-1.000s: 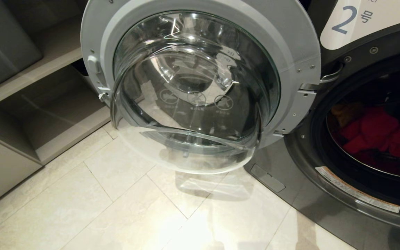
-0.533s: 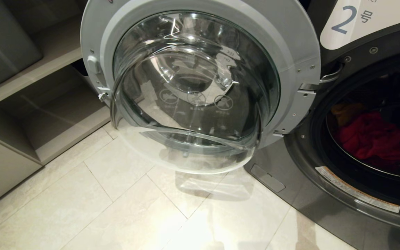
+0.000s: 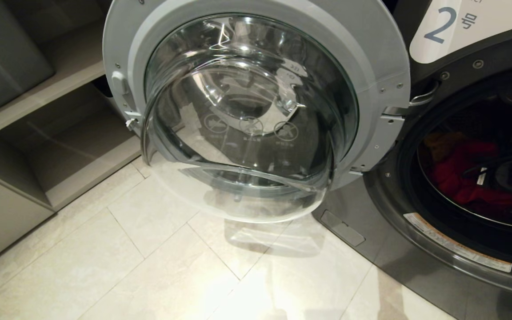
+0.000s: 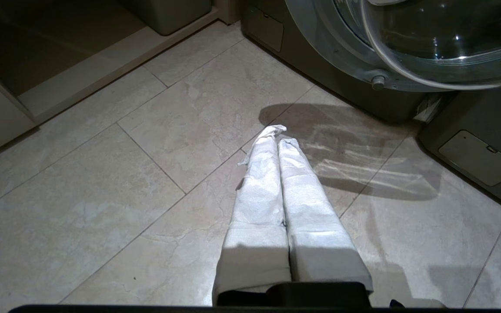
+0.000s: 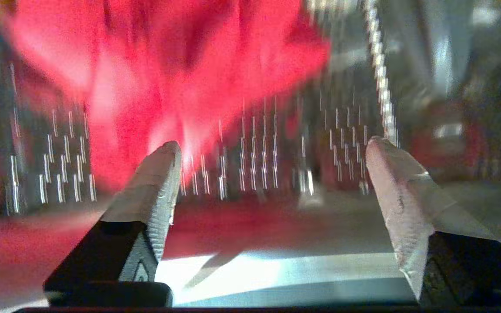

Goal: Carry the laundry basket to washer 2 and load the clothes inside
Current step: Place the clothes into the washing machine

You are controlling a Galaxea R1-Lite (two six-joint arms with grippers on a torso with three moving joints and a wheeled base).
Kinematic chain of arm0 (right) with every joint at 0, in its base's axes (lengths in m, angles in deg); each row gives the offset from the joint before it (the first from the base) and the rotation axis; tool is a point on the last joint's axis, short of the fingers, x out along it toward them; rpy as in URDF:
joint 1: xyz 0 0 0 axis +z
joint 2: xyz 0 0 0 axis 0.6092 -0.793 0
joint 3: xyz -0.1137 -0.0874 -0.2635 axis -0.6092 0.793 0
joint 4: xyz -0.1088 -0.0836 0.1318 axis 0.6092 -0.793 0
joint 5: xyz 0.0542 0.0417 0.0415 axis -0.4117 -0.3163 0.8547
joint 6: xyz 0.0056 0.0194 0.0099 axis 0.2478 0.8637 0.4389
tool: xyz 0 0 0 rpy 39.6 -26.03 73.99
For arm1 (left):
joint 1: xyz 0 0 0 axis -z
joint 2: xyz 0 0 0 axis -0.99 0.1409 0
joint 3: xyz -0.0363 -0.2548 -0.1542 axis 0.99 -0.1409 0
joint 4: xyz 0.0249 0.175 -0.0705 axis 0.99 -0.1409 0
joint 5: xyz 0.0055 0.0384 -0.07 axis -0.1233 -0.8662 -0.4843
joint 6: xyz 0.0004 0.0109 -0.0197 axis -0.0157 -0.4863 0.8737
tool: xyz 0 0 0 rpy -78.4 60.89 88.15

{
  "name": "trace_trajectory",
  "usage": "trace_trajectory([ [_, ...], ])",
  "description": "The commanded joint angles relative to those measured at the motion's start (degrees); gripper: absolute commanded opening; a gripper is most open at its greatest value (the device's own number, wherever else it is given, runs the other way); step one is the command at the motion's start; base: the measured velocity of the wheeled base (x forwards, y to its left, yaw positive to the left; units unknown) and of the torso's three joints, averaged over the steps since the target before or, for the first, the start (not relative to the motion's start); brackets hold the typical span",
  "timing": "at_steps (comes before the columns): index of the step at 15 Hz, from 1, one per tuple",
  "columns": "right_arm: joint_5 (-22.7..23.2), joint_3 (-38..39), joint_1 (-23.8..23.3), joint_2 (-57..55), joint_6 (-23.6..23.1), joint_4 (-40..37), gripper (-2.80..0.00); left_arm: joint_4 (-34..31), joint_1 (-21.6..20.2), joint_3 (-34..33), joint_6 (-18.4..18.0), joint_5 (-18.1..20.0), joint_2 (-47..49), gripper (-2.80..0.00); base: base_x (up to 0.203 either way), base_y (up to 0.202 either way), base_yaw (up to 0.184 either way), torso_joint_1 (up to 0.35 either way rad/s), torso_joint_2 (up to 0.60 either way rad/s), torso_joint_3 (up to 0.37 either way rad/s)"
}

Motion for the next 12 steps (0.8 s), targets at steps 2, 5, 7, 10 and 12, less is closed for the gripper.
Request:
trace_trajectory([
  [2,4.53,9.91,0.94,12.07,0.43,-1.84,0.00,0.05,-0.02,-2.29,0.02,-0.03,0.03,-2.80,0.000,0.000,0.000,0.000,0.00,0.000],
  [5,7.06,20.60,3.65,23.00,1.61,-5.23,0.00,0.05,0.00,-2.29,0.02,-0.03,0.03,-2.80,0.000,0.000,0.000,0.000,0.00,0.000],
  [7,7.46,27.72,5.92,30.44,2.84,-6.01,0.00,0.05,-0.01,-2.29,0.02,-0.03,0.08,-2.80,0.000,0.000,0.000,0.000,0.00,0.000],
  [10,7.76,36.48,7.73,42.43,1.67,-7.40,0.00,0.05,-0.06,-2.29,0.02,-0.03,0.04,-2.80,0.000,0.000,0.000,0.000,0.00,0.000],
  [12,7.76,41.56,8.16,51.12,-1.57,-10.66,0.00,0.05,-0.01,-2.29,0.02,-0.03,0.00,-2.80,0.000,0.000,0.000,0.000,0.00,0.000],
])
